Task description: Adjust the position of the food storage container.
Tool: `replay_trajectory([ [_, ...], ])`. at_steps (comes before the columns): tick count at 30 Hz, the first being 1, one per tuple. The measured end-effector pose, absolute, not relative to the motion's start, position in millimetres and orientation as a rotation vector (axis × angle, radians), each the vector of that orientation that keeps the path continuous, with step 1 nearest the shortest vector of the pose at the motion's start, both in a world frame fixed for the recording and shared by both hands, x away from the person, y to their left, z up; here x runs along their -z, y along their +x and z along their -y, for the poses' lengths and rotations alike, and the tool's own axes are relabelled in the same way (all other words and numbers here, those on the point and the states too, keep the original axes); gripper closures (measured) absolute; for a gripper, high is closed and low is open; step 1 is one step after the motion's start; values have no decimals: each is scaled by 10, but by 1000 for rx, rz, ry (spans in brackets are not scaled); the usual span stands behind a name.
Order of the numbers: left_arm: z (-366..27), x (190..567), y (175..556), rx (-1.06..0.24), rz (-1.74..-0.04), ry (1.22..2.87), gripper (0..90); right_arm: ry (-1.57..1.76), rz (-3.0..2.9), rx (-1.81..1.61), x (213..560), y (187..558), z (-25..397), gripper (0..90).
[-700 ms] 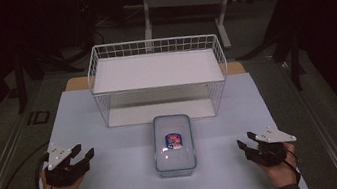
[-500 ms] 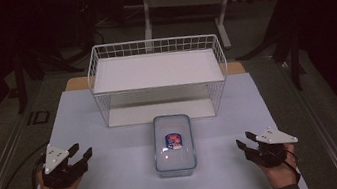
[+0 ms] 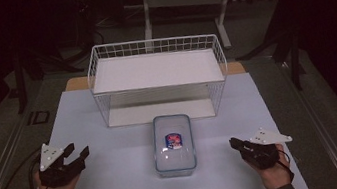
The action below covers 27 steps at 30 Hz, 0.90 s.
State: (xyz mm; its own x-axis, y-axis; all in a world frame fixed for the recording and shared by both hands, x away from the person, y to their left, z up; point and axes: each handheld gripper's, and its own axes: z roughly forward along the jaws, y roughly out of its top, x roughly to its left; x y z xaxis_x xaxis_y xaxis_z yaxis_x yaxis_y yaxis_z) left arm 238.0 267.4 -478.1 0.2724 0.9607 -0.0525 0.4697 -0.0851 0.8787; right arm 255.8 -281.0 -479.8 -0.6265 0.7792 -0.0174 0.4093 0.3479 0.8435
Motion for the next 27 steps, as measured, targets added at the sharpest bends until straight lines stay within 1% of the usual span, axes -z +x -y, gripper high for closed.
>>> replay_trajectory([
  [1,-2684,4778,2381,-733,-1324,1691,461,1028,-2209,-1190,4796,2556,2780,896],
  [3,-2691,4777,2379,-733,-1326,1688,462,1010,-2220,-1197,4787,2560,2725,898],
  [6,-2695,4778,2378,-738,-1327,1685,462,995,-2230,-1207,4779,2557,2667,898],
  [17,-2694,4777,2385,-744,-1325,1684,461,855,-2388,-1203,4865,2558,2229,898],
  [27,-2699,4774,2381,-748,-1322,1680,462,775,-2504,-1151,4989,2580,1998,898],
])
